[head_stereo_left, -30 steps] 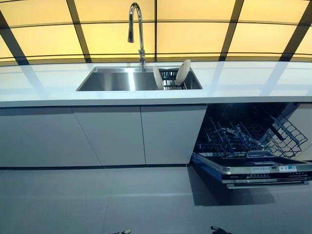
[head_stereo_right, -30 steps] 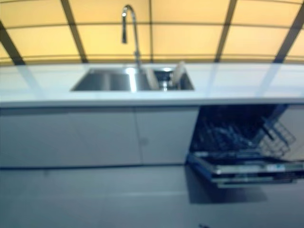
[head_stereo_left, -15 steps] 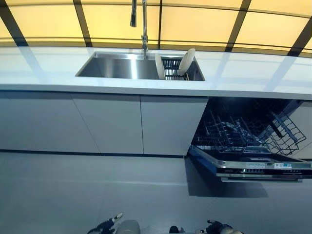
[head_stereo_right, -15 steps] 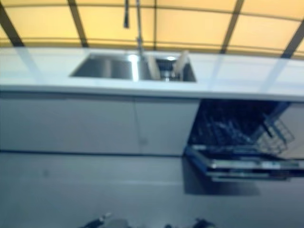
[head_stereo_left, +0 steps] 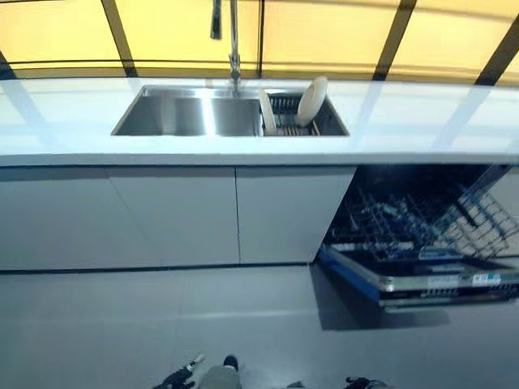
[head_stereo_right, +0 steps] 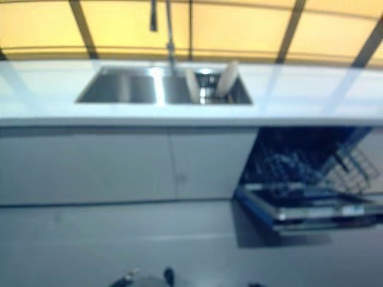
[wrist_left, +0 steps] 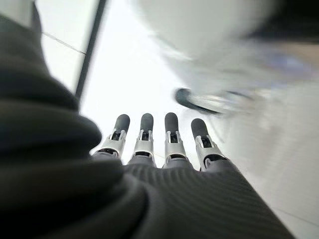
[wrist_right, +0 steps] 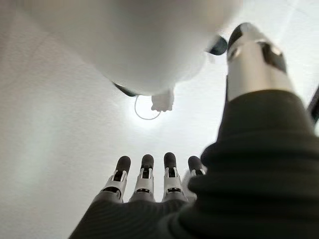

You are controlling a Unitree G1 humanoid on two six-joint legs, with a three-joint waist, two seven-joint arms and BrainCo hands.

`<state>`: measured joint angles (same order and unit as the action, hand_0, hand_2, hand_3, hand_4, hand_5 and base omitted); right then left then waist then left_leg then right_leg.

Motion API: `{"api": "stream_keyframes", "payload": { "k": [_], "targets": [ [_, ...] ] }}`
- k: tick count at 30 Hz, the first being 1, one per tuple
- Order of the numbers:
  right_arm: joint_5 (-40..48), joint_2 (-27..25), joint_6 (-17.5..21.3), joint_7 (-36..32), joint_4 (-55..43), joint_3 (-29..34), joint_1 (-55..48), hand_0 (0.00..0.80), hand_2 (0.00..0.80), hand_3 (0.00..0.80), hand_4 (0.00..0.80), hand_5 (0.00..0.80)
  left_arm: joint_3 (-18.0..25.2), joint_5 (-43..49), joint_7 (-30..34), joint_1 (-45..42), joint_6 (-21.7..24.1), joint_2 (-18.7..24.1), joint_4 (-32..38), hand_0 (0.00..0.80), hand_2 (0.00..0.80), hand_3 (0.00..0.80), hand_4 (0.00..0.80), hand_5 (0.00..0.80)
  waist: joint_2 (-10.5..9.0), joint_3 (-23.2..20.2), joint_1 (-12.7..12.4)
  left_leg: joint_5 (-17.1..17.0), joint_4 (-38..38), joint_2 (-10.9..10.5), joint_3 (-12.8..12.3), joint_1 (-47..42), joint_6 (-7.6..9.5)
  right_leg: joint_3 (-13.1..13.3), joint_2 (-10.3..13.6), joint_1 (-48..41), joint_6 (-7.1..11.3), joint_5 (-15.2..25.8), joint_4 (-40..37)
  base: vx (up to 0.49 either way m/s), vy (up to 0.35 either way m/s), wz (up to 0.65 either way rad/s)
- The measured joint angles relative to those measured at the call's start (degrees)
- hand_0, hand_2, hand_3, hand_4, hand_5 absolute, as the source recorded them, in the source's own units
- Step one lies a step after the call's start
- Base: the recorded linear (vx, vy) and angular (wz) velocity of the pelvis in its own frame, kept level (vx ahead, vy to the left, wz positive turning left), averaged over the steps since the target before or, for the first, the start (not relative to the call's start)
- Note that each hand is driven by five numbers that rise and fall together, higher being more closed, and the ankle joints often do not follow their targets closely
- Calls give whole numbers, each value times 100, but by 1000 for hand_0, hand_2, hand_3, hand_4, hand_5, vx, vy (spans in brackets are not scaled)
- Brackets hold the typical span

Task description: Take plates into dishwasher

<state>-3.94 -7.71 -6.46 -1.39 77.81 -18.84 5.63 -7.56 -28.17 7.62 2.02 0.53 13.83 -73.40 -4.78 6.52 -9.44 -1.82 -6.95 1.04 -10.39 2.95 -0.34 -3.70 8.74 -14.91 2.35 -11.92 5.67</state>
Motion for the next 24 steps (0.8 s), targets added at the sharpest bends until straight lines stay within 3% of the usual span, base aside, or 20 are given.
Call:
{"api": "stream_keyframes", "payload": {
  "k": [1,7,9,11,12,14,15,18,22,24],
  "targets": [
    [0,21,1,5,-5,9,13,0,0,0,0,0,-4,4,1,49,-30,-19,-9,0,0,0,0,0,-33,-27,5,110,-147,-33,-16,57,5,-5,40,-90,98,59,-184,233,145,-9],
    [-12,-84,-21,115,26,19,-75,0,0,0,0,0,-97,46,-24,98,-179,-73,-28,0,0,0,0,0,47,-135,83,426,-356,-188,48,177,51,0,131,-86,153,74,-180,186,146,-1],
    [23,-219,-18,194,96,38,-67,0,0,0,0,0,-165,47,-21,93,-260,-165,-38,0,0,0,0,0,269,-231,122,326,6,-161,285,30,170,6,19,588,182,94,1121,268,144,-16],
    [239,-284,0,353,-22,151,-54,0,0,0,0,0,-249,81,-32,72,-308,-123,-106,0,0,0,0,0,333,-238,443,143,365,-168,561,-299,266,22,56,1327,238,372,2828,340,-6,31],
    [320,-279,13,399,-81,202,-89,0,0,0,0,0,-309,182,-59,83,-346,-124,-171,0,0,0,0,0,315,-255,623,69,575,-186,650,-509,303,22,62,1533,280,172,3090,340,-159,43],
    [424,-248,43,476,-121,198,-91,0,0,0,0,0,-484,261,-103,156,-365,-106,-195,0,0,0,0,0,239,-286,741,57,770,-203,679,-634,296,-16,34,1807,259,49,1961,399,-363,22],
    [470,-257,87,504,-122,201,-94,0,0,0,0,0,-527,260,-101,229,-363,-146,-209,0,0,0,0,0,231,-281,766,59,803,-223,722,-603,296,2,34,1934,347,170,1244,361,-408,26],
    [532,-255,191,566,-177,227,33,0,0,0,0,0,-575,251,-106,377,-356,-204,-267,0,0,0,0,0,263,-213,1090,34,766,-236,1071,-433,335,172,45,2273,601,993,-288,195,-247,55],
    [516,-188,12,697,-265,252,85,0,0,0,0,0,-462,230,-175,264,-326,-233,-240,0,0,0,0,0,104,-69,1157,208,772,-236,1385,-732,69,168,17,2057,454,1447,-332,248,-130,56],
    [513,-271,-3,702,-262,269,46,0,0,0,0,0,-451,286,7,150,-214,-243,-192,0,0,0,0,0,182,-43,1145,283,861,24,1338,-944,-40,21,-158,1879,281,1590,-300,219,-69,54]
  ]
}}
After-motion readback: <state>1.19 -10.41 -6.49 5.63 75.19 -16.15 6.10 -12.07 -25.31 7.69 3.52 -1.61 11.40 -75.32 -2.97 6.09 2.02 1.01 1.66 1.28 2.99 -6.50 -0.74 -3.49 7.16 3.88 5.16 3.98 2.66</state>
